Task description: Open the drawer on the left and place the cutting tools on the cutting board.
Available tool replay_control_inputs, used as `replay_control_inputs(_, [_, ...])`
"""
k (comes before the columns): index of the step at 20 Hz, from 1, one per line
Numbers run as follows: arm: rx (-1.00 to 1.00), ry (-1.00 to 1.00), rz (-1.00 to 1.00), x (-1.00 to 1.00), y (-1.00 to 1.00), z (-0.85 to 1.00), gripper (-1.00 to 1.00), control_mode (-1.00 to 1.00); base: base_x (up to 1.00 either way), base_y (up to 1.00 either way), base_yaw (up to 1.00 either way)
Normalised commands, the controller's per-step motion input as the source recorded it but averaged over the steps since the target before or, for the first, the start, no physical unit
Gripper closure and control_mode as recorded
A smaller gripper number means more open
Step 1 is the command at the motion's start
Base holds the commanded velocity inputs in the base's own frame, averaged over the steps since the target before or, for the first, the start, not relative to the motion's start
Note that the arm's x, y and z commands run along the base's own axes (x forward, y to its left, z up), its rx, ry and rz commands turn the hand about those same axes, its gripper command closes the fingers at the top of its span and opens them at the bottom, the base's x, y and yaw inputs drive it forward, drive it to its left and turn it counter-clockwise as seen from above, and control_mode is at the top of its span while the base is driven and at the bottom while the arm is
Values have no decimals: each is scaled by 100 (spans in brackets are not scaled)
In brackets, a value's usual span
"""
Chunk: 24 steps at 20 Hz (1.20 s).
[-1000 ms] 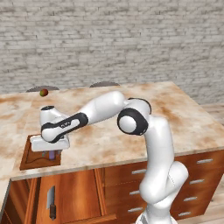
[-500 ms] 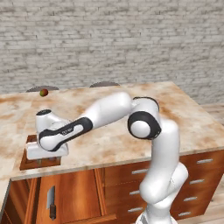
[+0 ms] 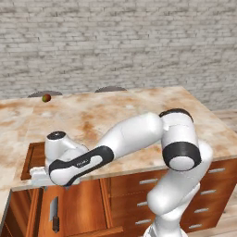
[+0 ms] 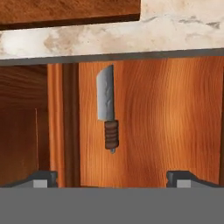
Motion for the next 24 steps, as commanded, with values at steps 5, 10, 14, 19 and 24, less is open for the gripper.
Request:
replay_control_inputs(5, [2,0,-6,-50,-5,-31,-100,-100,0,0,0])
replay_control_inputs(10, [0,-7,-1,-30,0,-29,-100,-100,0,0,0])
replay_control_inputs(14, [-1,-8,0,-3,0,-3,-100,-100,0,0,0])
replay_control_inputs(19, [-1,-6,0,0,2,-8,-100,-100,0,0,0])
replay_control_inputs(24, [0,0,0,-8,0,-18,-100,-100,0,0,0])
